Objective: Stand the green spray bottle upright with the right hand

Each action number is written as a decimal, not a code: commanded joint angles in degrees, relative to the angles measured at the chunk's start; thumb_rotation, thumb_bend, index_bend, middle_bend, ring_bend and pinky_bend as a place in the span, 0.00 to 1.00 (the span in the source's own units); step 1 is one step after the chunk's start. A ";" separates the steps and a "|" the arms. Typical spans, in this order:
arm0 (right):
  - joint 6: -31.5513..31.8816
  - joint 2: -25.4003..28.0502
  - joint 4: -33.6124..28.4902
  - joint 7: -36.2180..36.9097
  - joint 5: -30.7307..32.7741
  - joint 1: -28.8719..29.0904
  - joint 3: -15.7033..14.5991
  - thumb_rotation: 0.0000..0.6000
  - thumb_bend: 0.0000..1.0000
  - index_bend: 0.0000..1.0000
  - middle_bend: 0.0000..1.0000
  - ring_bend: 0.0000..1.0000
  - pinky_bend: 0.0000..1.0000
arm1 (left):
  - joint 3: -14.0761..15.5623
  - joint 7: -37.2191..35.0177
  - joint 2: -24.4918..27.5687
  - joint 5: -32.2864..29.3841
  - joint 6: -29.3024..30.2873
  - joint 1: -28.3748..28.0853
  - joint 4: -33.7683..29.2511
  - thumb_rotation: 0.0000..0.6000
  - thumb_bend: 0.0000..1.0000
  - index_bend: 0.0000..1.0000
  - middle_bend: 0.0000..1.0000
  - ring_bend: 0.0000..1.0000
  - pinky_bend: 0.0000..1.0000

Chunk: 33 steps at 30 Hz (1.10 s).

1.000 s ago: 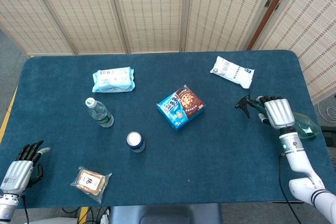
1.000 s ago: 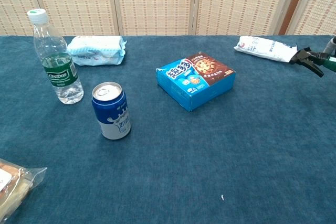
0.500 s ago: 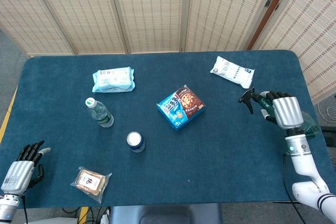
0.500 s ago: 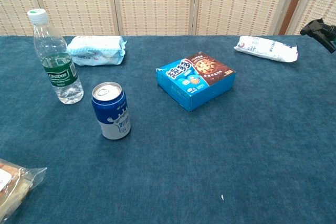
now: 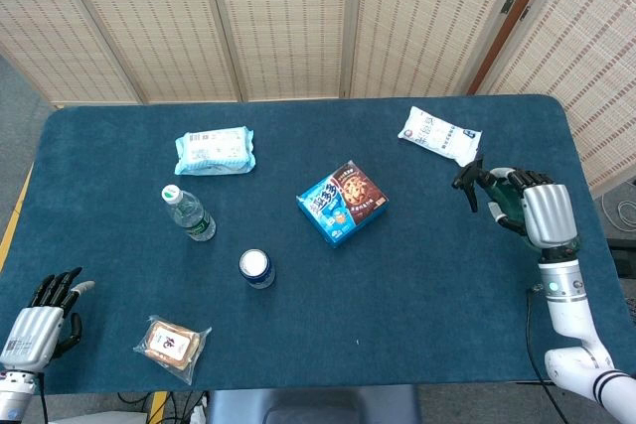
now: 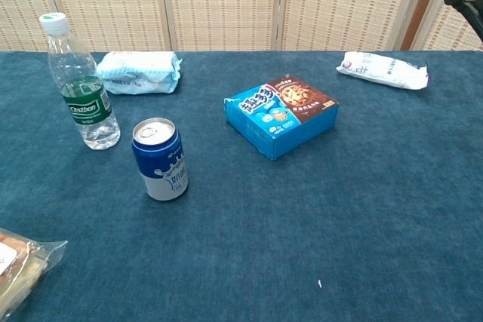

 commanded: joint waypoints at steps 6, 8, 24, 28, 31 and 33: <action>3.60 -0.75 -0.09 5.09 0.21 -1.42 1.19 1.00 0.30 0.49 0.57 0.47 0.55 | 0.10 1.69 0.34 -0.01 -0.37 -0.06 -1.52 1.00 0.74 0.18 0.07 0.07 0.00; 4.46 -1.05 -0.13 7.03 0.56 -1.79 1.73 1.00 0.30 0.49 0.57 0.47 0.55 | 0.13 2.06 0.40 0.01 -0.46 -0.09 -1.84 1.00 0.74 0.18 0.07 0.07 0.00; 8.05 -4.04 -0.43 18.88 0.95 -3.12 3.48 1.00 0.30 0.49 0.57 0.47 0.55 | 0.37 3.96 0.88 -0.21 -0.51 0.35 -3.34 1.00 0.74 0.18 0.07 0.07 0.00; 9.85 -5.20 -0.40 21.83 0.86 -3.43 4.11 1.00 0.30 0.49 0.57 0.47 0.55 | 0.36 3.95 0.95 -0.35 -0.51 0.49 -3.37 1.00 0.74 0.18 0.07 0.07 0.00; 10.61 -5.72 -0.22 23.71 0.86 -3.63 4.44 1.00 0.30 0.49 0.57 0.47 0.55 | 0.41 4.12 0.93 -0.24 -0.55 0.47 -3.42 1.00 0.74 0.18 0.07 0.07 0.00; 11.01 -5.96 -0.30 25.44 0.87 -3.83 4.61 1.00 0.30 0.49 0.57 0.47 0.55 | 0.44 4.21 0.86 -0.17 -0.53 0.49 -3.46 1.00 0.74 0.18 0.07 0.07 0.00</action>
